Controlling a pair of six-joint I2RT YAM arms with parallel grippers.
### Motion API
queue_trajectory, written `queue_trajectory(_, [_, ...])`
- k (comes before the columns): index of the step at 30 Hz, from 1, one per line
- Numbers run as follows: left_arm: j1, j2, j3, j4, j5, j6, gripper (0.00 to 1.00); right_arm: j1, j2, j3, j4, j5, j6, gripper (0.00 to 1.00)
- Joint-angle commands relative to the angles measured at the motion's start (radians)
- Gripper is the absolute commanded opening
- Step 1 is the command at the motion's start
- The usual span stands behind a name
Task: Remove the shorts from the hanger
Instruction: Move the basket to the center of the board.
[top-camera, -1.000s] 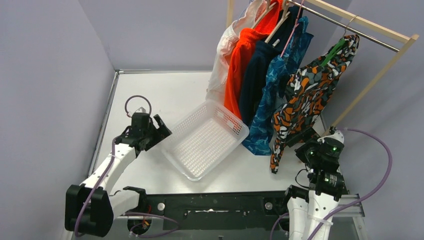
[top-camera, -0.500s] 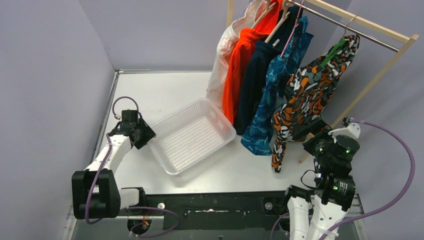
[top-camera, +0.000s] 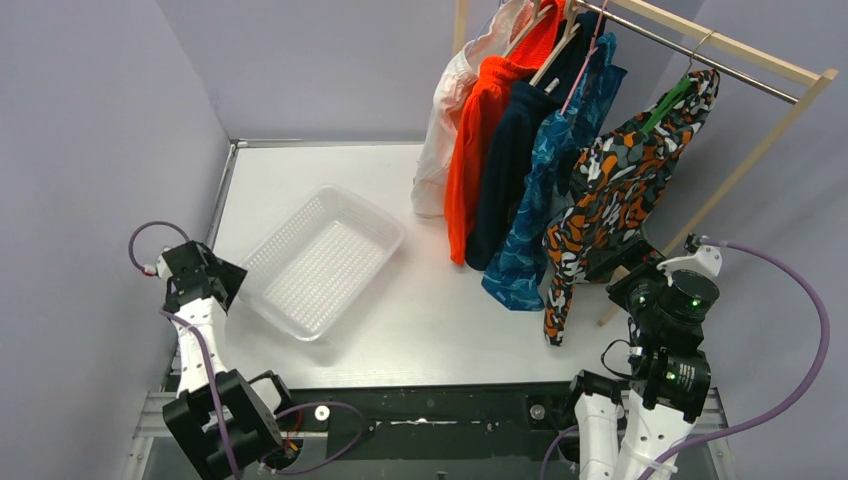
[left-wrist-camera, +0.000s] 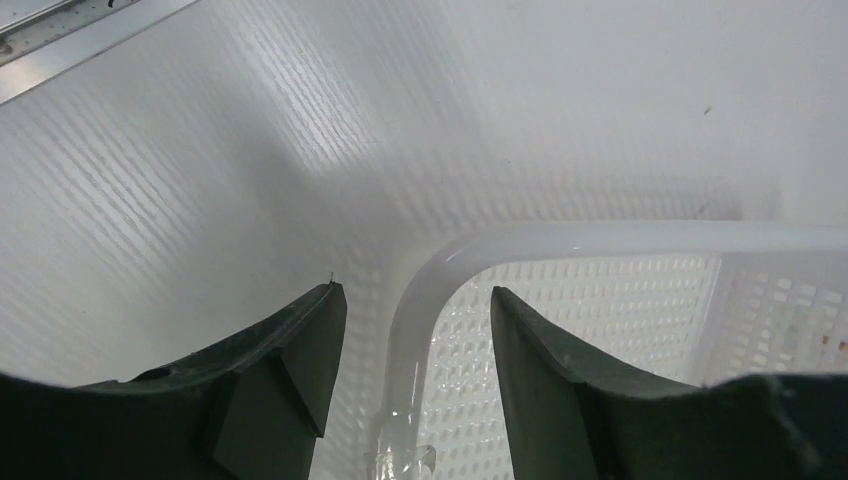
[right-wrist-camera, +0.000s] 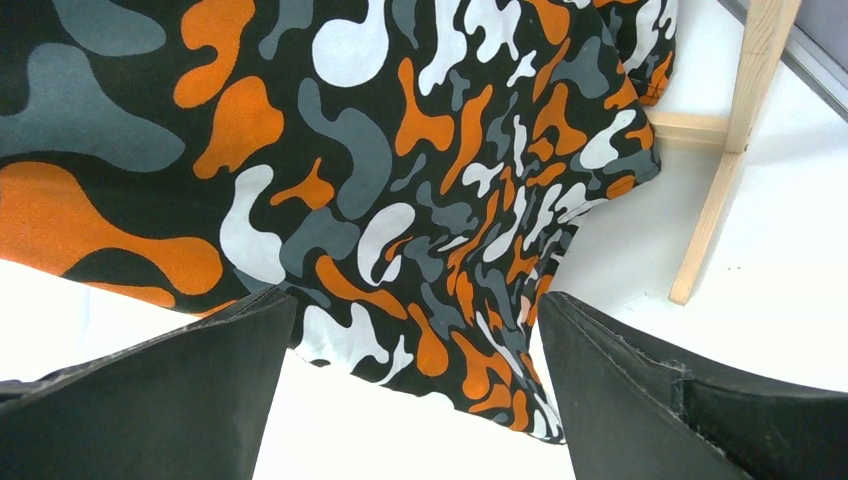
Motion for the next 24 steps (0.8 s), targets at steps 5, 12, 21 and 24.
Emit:
queue_trajectory(5, [0.026, -0.069, 0.122, -0.055, 0.15, 0.138, 0.66, 0.013, 0.007, 0.047, 0.034, 0.058, -0.04, 0.98])
queue_trajectory(12, [-0.308, -0.134, 0.223, -0.002, 0.259, 0.137, 0.72, 0.018, 0.002, 0.044, 0.046, 0.079, -0.044, 0.98])
queue_trajectory(21, [-0.877, 0.025, 0.312, -0.083, -0.228, 0.1, 0.89, 0.026, 0.009, 0.052, 0.02, 0.13, -0.044, 0.98])
queue_trajectory(24, [-0.871, -0.018, 0.269, -0.039, -0.209, 0.085, 0.89, 0.03, 0.007, 0.059, 0.013, 0.145, -0.051, 0.98])
